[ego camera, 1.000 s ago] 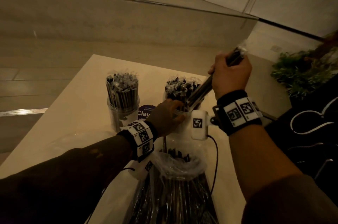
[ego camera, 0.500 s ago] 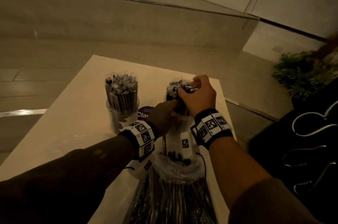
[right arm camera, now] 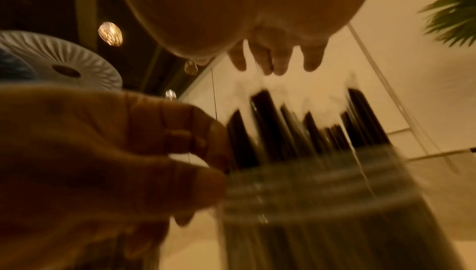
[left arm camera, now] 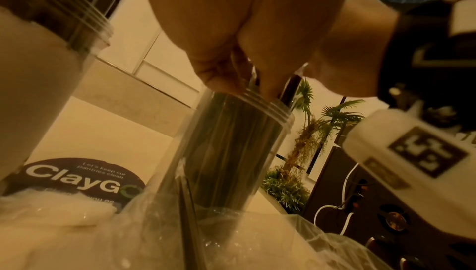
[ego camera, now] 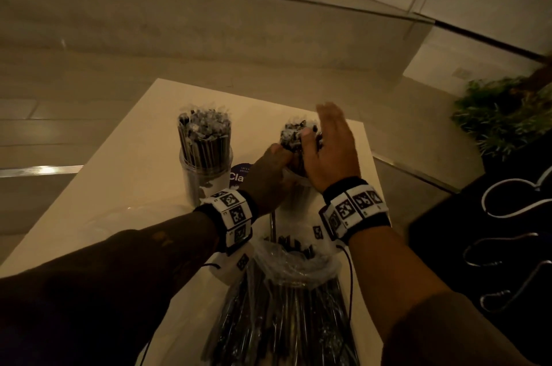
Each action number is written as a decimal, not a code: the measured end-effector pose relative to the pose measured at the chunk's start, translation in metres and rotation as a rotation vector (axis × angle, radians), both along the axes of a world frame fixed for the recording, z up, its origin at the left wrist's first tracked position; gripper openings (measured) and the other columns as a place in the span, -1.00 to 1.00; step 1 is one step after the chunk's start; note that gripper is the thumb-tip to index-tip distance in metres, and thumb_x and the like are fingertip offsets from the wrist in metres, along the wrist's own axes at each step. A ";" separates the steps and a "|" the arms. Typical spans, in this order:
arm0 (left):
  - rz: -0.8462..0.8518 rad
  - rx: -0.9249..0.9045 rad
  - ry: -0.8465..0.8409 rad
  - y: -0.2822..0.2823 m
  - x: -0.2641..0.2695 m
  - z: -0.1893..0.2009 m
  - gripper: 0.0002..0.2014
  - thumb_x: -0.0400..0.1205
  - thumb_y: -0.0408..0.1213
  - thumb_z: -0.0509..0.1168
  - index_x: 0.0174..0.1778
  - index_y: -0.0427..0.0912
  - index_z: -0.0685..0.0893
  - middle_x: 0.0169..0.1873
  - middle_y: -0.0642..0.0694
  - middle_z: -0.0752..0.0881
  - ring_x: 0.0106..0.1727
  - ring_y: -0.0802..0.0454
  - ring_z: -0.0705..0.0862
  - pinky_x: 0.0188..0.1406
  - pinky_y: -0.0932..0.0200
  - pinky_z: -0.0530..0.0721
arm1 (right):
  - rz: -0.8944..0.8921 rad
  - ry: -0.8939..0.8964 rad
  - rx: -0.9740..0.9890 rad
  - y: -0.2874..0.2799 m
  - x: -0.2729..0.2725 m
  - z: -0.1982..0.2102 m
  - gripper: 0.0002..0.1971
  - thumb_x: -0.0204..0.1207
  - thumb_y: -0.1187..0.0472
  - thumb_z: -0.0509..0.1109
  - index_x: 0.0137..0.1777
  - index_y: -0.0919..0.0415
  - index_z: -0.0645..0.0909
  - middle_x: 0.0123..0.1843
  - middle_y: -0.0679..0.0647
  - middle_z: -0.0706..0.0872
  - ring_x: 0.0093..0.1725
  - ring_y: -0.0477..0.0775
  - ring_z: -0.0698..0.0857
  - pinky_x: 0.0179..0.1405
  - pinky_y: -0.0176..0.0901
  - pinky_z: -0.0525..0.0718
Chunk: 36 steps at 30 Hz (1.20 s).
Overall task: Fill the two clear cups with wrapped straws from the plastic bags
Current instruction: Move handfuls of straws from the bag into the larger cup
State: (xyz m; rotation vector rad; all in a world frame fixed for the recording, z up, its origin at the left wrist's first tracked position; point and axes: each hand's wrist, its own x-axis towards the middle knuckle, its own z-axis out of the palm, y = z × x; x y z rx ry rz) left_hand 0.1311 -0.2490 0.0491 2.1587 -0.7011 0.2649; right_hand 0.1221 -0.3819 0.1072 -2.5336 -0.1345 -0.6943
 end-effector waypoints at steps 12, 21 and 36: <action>0.196 0.452 0.929 0.035 -0.034 -0.054 -0.30 0.55 -0.12 0.41 0.50 -0.30 0.24 0.40 -0.23 0.46 0.35 -0.20 0.55 0.31 0.04 0.59 | -0.107 1.275 0.036 0.022 -0.079 -0.104 -0.52 0.56 -0.24 0.25 0.20 0.14 0.67 0.24 0.14 0.72 0.16 0.19 0.68 0.09 -0.14 0.60; 0.239 0.388 0.881 0.034 -0.044 -0.057 -0.30 0.50 -0.07 0.45 0.45 -0.28 0.32 0.39 -0.25 0.48 0.37 -0.21 0.52 0.29 0.04 0.52 | -0.173 1.178 0.548 0.038 -0.069 -0.113 -0.67 0.55 -0.02 0.39 0.17 0.18 0.71 -0.06 0.09 0.72 -0.06 0.13 0.70 -0.02 -0.12 0.65; 0.281 0.352 0.980 0.040 -0.036 -0.068 -0.31 0.43 -0.16 0.52 0.40 -0.26 0.36 0.31 -0.22 0.53 0.27 -0.18 0.58 0.23 -0.02 0.65 | -0.058 0.722 0.690 0.021 -0.076 -0.085 -0.74 0.39 0.41 0.52 -0.05 0.06 0.63 -0.19 -0.04 0.74 -0.16 -0.01 0.73 -0.29 -0.45 0.62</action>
